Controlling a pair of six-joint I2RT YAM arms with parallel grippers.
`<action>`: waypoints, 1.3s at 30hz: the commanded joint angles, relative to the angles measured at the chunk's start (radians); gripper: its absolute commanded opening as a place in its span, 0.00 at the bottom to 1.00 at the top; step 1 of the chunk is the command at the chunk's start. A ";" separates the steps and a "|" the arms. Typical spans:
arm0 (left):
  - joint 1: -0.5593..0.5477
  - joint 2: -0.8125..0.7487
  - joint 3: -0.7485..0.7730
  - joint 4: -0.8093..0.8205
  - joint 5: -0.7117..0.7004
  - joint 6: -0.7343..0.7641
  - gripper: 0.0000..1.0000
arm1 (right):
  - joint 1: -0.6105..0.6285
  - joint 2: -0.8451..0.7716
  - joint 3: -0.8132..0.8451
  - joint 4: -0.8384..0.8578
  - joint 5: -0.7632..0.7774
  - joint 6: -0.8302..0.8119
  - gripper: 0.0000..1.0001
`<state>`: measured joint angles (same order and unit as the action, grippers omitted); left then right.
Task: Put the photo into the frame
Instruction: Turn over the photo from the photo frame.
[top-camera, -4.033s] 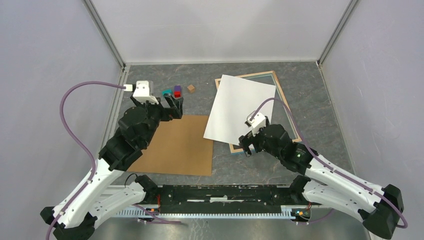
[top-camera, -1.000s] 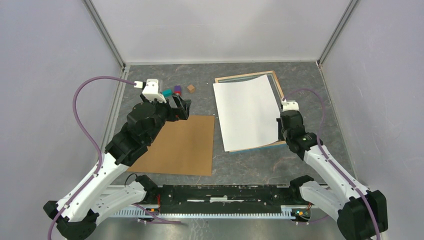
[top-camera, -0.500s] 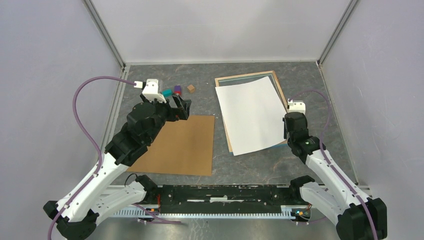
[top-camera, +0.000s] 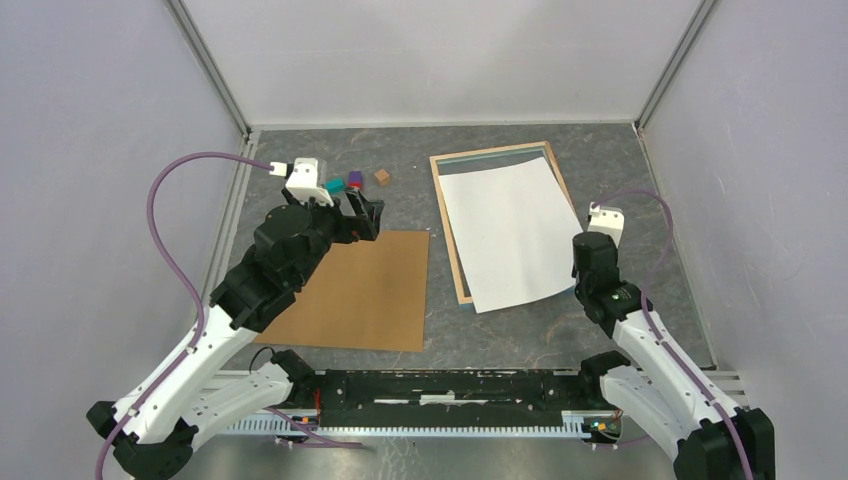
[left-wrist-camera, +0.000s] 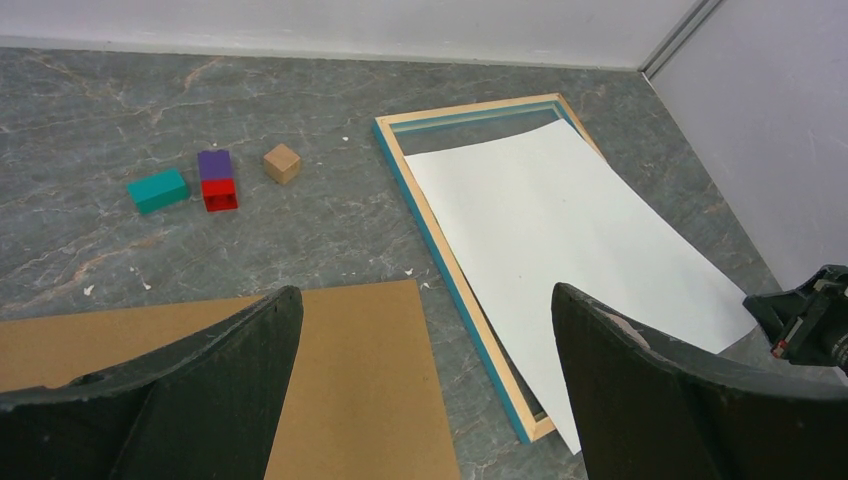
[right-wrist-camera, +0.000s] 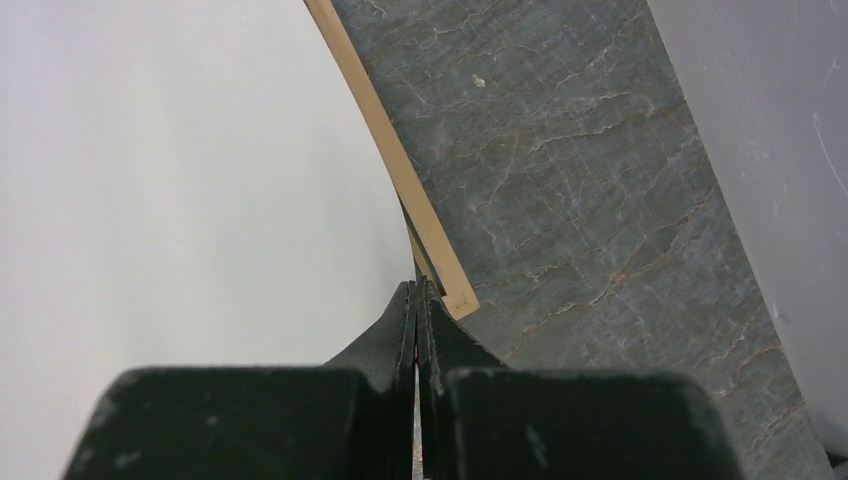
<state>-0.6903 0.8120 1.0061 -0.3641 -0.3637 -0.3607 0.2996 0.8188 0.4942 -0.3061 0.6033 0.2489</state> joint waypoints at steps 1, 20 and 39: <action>0.006 0.006 0.011 0.032 0.005 -0.046 1.00 | -0.002 -0.020 -0.038 0.088 0.005 0.079 0.00; 0.008 0.014 0.009 0.032 0.005 -0.046 1.00 | -0.002 0.022 -0.123 0.403 -0.049 0.120 0.00; 0.009 0.022 0.009 0.032 0.005 -0.046 1.00 | -0.001 0.080 -0.196 0.710 -0.015 0.000 0.00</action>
<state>-0.6884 0.8307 1.0061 -0.3641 -0.3630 -0.3622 0.2996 0.9001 0.3038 0.2588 0.5613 0.3058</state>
